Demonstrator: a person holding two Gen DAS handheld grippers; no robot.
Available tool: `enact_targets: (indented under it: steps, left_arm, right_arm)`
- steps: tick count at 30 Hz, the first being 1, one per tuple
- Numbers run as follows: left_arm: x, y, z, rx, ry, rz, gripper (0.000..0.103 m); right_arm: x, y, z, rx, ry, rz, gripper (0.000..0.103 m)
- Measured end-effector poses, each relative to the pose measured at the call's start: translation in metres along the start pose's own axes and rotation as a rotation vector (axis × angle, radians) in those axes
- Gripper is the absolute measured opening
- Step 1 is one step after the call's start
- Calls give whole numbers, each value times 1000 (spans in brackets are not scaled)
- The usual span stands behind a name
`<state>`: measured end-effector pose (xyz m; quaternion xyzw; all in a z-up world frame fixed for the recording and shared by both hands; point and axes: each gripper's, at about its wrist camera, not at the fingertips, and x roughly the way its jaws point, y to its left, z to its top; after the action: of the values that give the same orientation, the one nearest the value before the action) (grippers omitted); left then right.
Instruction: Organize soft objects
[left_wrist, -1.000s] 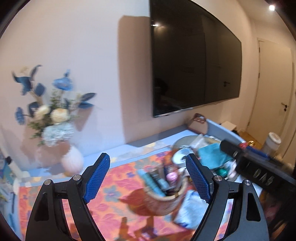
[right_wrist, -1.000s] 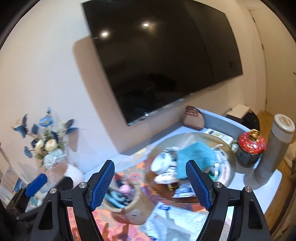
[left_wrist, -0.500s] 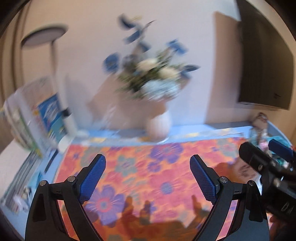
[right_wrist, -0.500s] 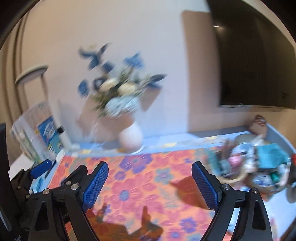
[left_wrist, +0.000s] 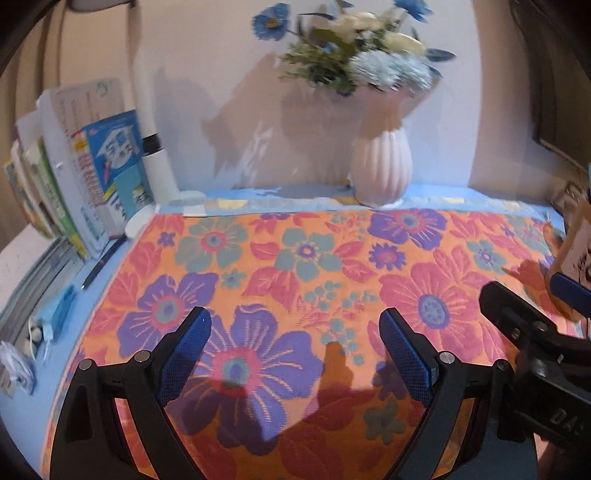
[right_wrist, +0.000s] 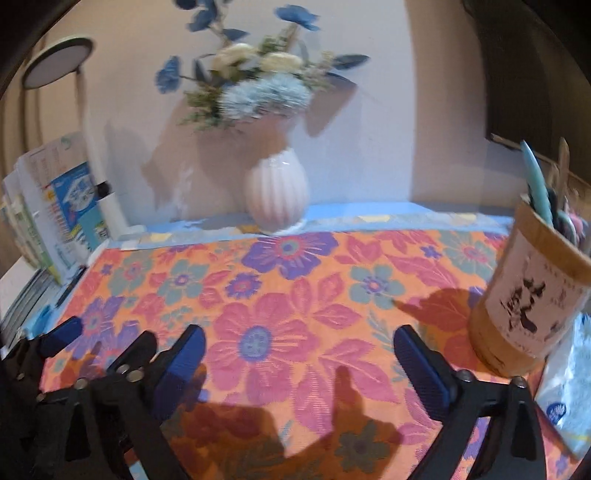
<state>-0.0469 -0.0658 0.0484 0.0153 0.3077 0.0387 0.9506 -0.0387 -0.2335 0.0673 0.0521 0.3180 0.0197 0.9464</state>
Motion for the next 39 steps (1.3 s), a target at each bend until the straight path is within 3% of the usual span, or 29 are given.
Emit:
enact_targets:
  steps: [4, 12, 39]
  left_arm:
    - [-2, -9, -2, 46, -10, -10, 97]
    - [0, -7, -2, 27, 0, -23, 101]
    - [9, -3, -1, 2, 47, 2, 101]
  right_arm:
    - [3, -5, 1, 20, 19, 16, 103]
    - [3, -14, 0, 65, 35, 40, 103]
    - [18, -22, -3, 133, 122, 25, 103]
